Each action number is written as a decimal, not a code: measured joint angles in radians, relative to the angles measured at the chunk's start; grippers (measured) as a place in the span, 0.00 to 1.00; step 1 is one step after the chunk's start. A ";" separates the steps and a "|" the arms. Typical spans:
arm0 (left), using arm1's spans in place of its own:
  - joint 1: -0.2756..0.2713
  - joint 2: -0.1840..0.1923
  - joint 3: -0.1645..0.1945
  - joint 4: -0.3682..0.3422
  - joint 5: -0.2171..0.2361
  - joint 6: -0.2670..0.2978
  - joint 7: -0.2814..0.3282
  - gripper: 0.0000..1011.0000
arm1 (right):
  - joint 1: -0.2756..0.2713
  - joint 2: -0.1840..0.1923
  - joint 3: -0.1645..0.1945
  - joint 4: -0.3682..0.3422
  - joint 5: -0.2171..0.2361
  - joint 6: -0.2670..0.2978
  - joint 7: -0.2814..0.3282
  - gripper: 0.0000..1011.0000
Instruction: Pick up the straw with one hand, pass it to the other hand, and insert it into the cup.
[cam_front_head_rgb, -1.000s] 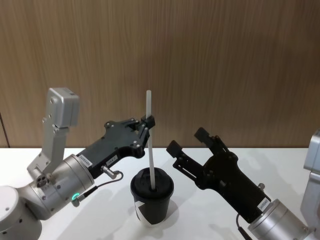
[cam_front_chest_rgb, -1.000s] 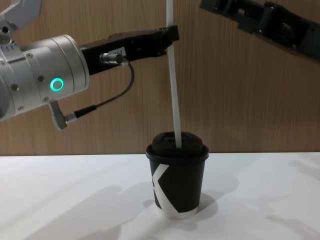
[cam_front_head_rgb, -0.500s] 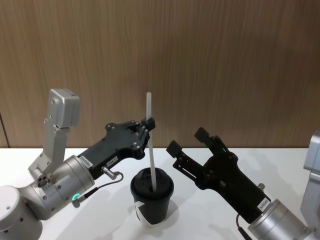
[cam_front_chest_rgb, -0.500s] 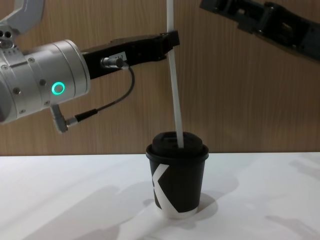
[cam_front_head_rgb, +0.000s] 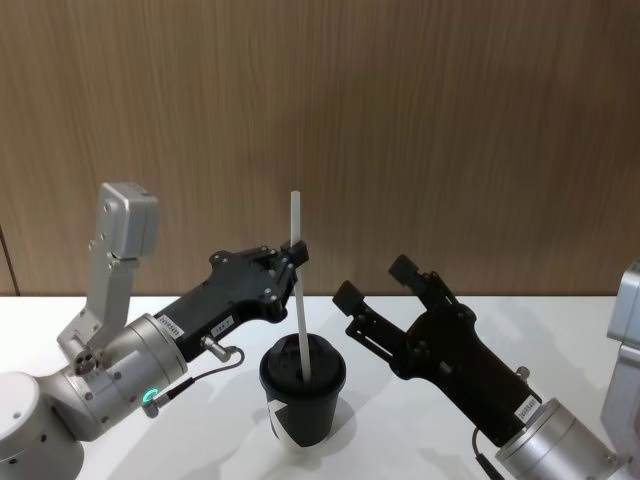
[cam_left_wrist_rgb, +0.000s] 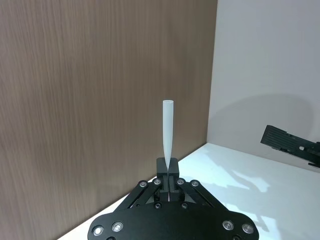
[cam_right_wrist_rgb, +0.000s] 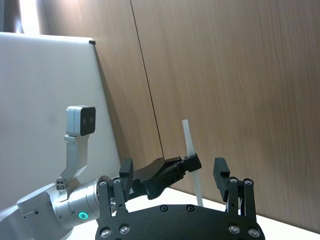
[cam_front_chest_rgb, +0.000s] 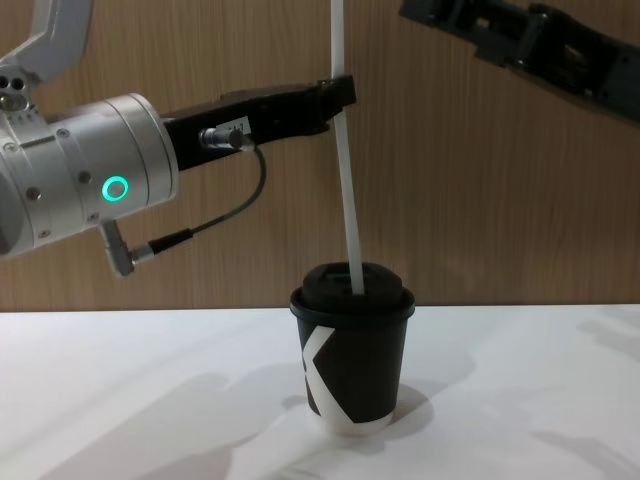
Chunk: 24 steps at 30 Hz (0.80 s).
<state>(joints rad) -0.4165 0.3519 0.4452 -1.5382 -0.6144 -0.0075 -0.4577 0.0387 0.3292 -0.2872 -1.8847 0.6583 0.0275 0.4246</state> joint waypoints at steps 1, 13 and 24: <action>0.000 0.000 0.000 0.001 0.000 0.000 -0.001 0.01 | 0.000 0.000 0.000 0.000 0.000 0.000 0.000 0.99; -0.001 0.000 -0.003 0.018 -0.004 -0.004 -0.014 0.01 | 0.000 0.000 0.000 0.000 0.000 0.000 0.000 0.99; -0.002 -0.003 -0.002 0.031 -0.002 0.003 -0.014 0.24 | 0.000 0.000 0.000 0.000 0.000 0.000 0.000 0.99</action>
<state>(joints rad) -0.4188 0.3492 0.4433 -1.5075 -0.6166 -0.0044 -0.4720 0.0387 0.3292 -0.2872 -1.8847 0.6583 0.0275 0.4246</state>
